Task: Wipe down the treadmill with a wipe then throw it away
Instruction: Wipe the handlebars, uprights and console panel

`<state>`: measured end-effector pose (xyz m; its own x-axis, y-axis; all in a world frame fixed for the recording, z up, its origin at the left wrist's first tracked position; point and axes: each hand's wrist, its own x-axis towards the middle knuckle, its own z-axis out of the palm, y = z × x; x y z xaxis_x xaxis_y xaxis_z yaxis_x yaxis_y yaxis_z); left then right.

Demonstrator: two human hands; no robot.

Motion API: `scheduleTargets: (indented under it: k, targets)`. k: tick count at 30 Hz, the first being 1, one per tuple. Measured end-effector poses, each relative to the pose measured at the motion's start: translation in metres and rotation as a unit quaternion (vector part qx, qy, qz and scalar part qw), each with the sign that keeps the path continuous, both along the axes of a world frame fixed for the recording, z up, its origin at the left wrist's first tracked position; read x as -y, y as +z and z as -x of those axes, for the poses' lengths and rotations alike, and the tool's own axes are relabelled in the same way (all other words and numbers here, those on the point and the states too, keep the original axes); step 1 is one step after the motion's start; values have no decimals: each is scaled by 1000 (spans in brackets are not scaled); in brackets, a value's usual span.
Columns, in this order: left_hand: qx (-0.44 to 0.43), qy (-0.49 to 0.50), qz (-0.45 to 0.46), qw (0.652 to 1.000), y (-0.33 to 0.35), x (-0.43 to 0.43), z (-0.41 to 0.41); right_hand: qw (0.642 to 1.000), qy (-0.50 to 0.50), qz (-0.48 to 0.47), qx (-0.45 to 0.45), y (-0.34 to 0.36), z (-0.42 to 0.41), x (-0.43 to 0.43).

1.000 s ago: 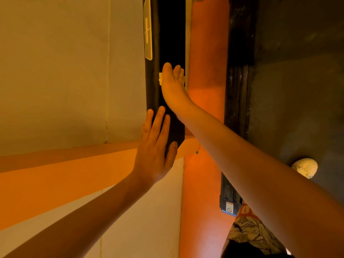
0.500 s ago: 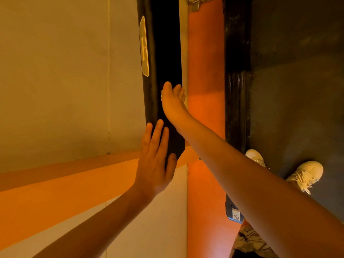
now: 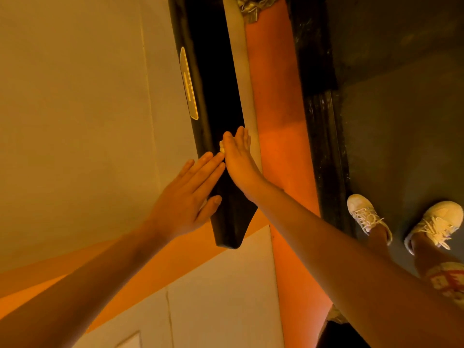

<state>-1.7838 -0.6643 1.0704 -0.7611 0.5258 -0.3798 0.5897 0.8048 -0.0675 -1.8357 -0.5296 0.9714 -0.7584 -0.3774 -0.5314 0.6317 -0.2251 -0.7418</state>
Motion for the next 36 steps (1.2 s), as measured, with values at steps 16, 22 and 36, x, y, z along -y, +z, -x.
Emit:
scheduleTargets:
  k: [16, 22, 36]
  targets:
    - [-38, 190, -112, 975, -31, -33, -56, 998, 11, -44, 32, 1, 23, 5]
    - [-71, 285, -184, 938, -45, -56, -91, 999, 28, -36, 30, 6, -2, 8]
    - [-104, 298, -178, 932, -54, -64, -94, 998, 40, -41, 18, -1, 3, 2]
